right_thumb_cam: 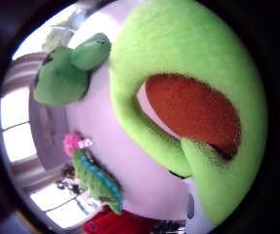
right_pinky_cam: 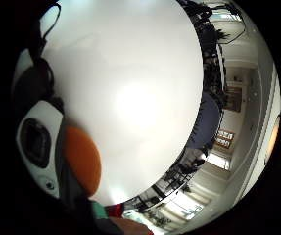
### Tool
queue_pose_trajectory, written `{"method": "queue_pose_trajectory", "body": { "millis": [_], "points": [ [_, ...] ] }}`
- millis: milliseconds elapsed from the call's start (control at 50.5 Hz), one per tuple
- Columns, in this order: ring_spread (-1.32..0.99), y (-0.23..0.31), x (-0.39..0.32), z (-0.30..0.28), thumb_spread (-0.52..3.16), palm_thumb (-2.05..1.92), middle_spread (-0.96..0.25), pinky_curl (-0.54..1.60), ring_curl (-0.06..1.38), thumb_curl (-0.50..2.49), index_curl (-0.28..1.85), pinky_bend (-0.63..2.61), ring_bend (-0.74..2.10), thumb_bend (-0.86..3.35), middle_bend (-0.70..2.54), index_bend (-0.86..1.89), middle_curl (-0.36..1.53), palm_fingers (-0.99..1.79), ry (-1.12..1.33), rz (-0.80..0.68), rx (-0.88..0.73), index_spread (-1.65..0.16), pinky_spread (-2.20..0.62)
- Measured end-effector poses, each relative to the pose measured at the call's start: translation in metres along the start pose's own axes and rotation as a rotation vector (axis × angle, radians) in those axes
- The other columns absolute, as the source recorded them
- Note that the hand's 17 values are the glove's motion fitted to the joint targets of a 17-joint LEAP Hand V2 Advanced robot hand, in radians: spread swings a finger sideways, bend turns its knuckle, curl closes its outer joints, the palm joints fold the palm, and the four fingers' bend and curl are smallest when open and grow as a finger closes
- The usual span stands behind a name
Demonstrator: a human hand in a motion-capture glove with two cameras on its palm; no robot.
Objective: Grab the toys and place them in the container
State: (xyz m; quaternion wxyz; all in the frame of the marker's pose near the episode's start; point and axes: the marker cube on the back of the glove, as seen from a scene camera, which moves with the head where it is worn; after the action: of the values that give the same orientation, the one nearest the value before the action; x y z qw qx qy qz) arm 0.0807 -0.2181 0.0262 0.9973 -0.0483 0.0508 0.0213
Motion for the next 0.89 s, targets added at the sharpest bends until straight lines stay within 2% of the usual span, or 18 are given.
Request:
{"method": "queue_pose_trajectory", "body": {
  "millis": [258, 555, 674, 812, 852, 892],
  "points": [
    [-0.45, 0.023, -0.023, -0.034, 0.68, 0.76, -0.44, 0.38, 0.44, 0.69, 0.13, 1.16, 1.12, 0.16, 0.45, 0.41, 0.40, 1.00, -0.031, -0.018, 0.039, -0.47, -0.41],
    [-0.46, 0.040, -0.119, -0.144, 0.43, 0.79, -0.50, 0.40, 0.46, 0.82, 0.16, 1.09, 1.08, 0.15, 0.45, 0.53, 0.48, 1.03, -0.026, -0.074, 0.118, -0.53, -0.41],
    [-0.47, 0.041, -0.183, -0.194, 0.37, 0.79, -0.51, 0.42, 0.47, 0.86, 0.17, 1.10, 1.08, 0.14, 0.44, 0.54, 0.52, 1.00, -0.026, -0.154, 0.155, -0.55, -0.42],
    [-0.48, 0.049, -0.263, -0.227, 0.33, 0.79, -0.53, 0.43, 0.49, 0.90, 0.17, 1.10, 1.07, 0.13, 0.42, 0.55, 0.56, 0.96, -0.033, -0.269, 0.174, -0.58, -0.41],
    [-0.48, 0.053, -0.288, -0.233, 0.32, 0.78, -0.53, 0.44, 0.49, 0.90, 0.17, 1.10, 1.07, 0.12, 0.41, 0.54, 0.57, 0.95, -0.043, -0.356, 0.183, -0.58, -0.41],
    [-0.49, 0.062, -0.308, -0.236, 0.31, 0.78, -0.53, 0.44, 0.49, 0.91, 0.17, 1.11, 1.07, 0.11, 0.40, 0.53, 0.58, 0.93, -0.036, -0.573, 0.195, -0.59, -0.42]
  ]
}}
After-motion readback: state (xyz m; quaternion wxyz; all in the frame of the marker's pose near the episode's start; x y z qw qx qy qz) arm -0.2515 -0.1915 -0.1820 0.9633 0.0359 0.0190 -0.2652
